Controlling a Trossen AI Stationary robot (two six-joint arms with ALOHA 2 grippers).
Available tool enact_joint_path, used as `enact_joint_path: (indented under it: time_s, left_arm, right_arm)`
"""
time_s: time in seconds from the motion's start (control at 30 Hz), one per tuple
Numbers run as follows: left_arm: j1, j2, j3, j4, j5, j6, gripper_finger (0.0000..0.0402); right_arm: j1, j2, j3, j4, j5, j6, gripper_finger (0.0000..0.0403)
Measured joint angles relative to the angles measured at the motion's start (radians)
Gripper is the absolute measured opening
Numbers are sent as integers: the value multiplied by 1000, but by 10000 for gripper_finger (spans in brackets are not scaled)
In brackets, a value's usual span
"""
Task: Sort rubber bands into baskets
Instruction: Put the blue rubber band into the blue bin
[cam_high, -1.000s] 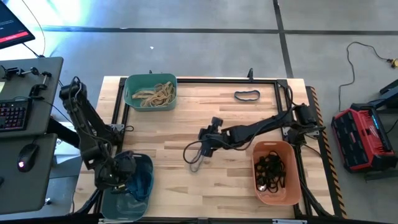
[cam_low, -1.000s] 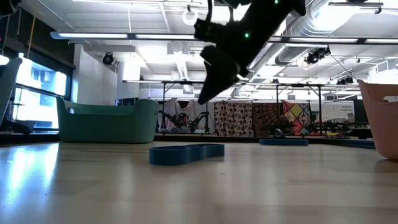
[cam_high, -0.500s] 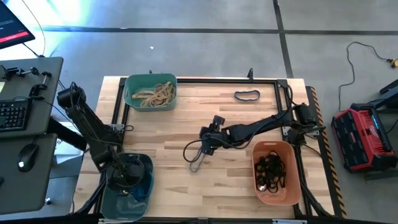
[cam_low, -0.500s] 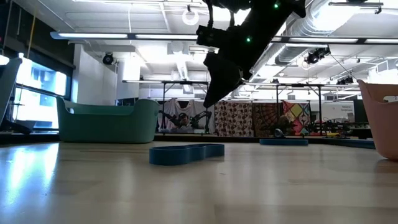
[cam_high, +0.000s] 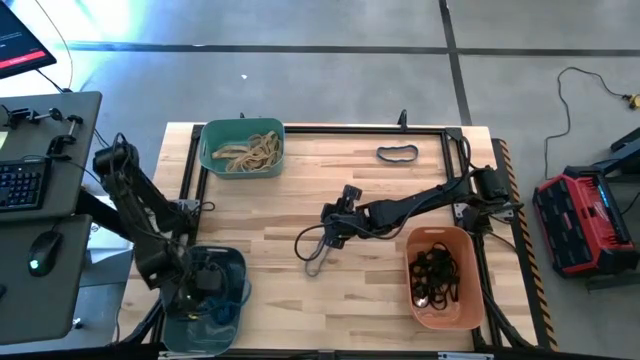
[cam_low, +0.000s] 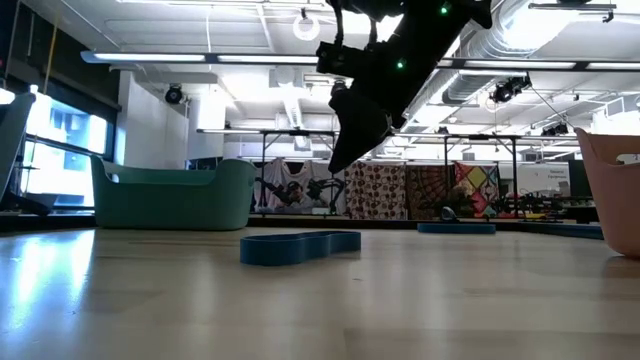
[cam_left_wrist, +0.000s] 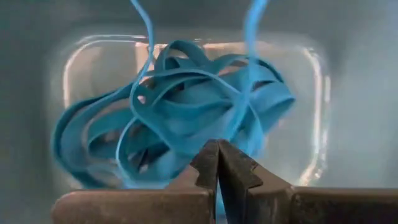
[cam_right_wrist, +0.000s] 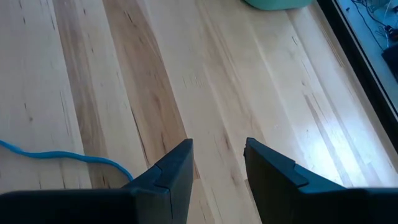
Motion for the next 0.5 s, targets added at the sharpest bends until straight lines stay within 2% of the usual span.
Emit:
enact_joint_path:
  time_s: [0.1, 0.2, 0.33, 0.5]
  left_arm:
    - [-33, -1, 73, -100, -31, -36, 0]
    - [-58, -1, 89, -108, -128, -37, 0]
    - [-37, 0, 39, -25, -225, 0, 0]
    - [5, 2, -77, 163, -209, 58, 0]
  right_arm:
    - [0, 0, 0, 0, 0, 0, 133]
    - [0, 0, 0, 0, 0, 0, 133]
    - [0, 0, 0, 0, 6, 6, 133]
    - [1, 0, 0, -1, 8, 7, 133]
